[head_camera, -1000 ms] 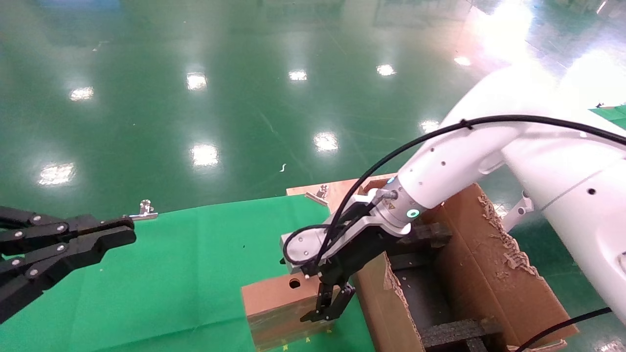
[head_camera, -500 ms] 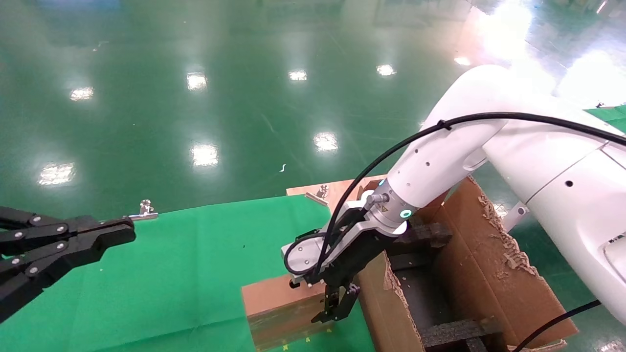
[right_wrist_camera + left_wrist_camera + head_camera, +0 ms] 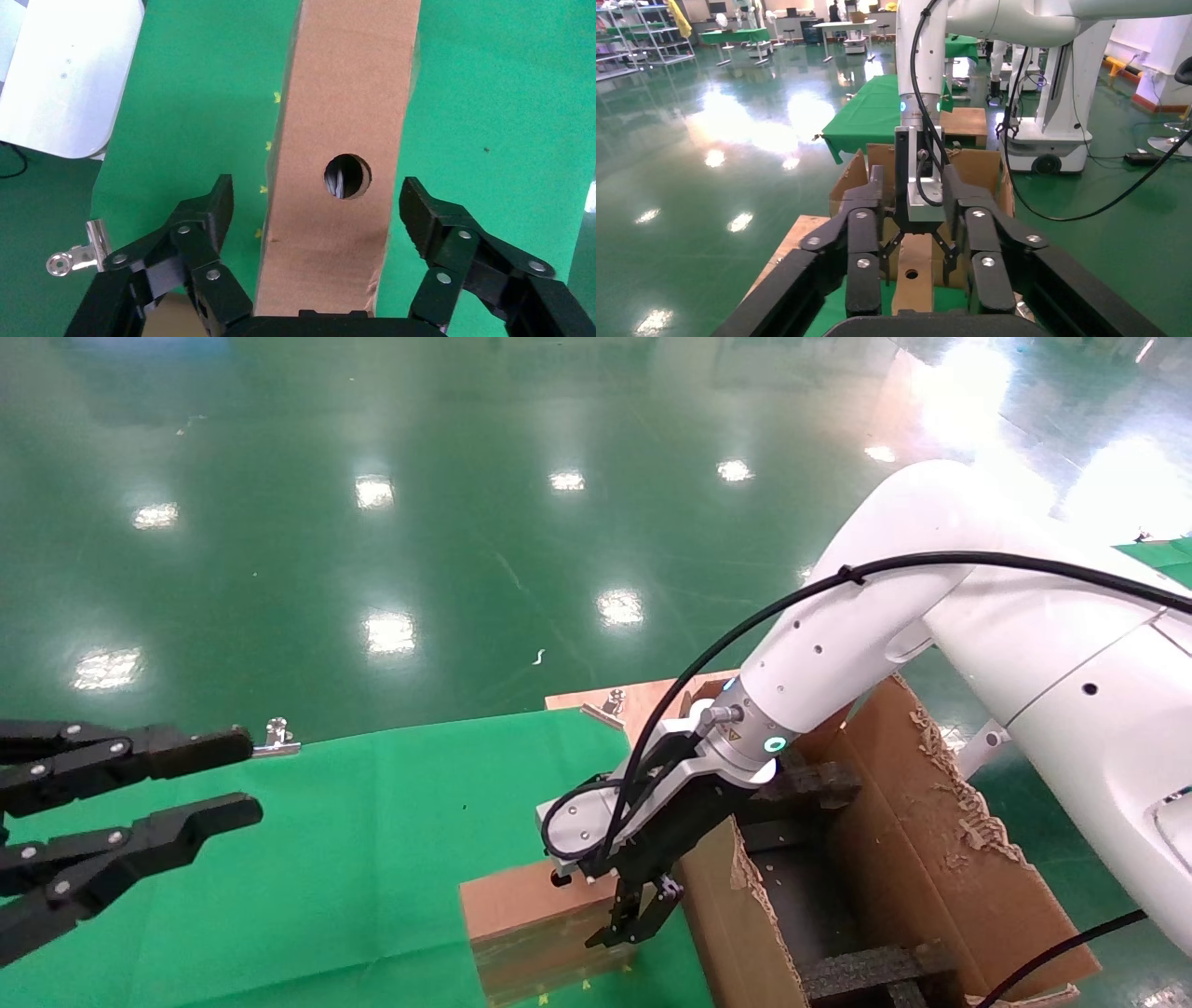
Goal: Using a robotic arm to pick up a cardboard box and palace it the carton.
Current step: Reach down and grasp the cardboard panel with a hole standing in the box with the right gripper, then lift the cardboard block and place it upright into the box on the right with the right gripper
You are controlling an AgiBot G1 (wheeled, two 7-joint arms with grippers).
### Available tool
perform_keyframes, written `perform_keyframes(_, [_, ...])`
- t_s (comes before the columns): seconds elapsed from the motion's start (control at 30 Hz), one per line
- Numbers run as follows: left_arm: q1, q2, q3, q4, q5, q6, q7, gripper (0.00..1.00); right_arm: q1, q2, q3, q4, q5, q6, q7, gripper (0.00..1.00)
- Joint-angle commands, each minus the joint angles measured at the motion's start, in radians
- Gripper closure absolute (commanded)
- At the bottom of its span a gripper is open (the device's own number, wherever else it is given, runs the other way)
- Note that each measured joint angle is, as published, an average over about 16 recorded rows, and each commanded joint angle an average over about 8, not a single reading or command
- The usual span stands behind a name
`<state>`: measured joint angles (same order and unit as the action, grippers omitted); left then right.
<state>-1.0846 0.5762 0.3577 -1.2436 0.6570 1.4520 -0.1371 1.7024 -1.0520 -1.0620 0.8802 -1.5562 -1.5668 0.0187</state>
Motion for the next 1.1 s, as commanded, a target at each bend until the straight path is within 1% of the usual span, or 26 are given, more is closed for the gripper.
perform_keyframes(0.03, [0.0,0.0,0.0,0.0,0.0,0.0,0.0,0.0,0.0,0.001,0.001,0.001,0.0,0.0,0.0,1.0])
perform_keyframes(0.83, [0.0,0.0,0.0,0.0,0.0,0.0,0.0,0.0,0.0,0.005,0.005,0.001,0.006,0.004,0.002,1.0])
perform_keyframes(0.97, [0.0,0.0,0.0,0.0,0.0,0.0,0.0,0.0,0.024,0.01,0.011,-0.014,0.018,0.006,0.002,1.0])
perform_keyframes(1.1, [0.0,0.0,0.0,0.0,0.0,0.0,0.0,0.0,0.085,0.019,0.021,-0.052,0.038,-0.002,-0.01,1.0])
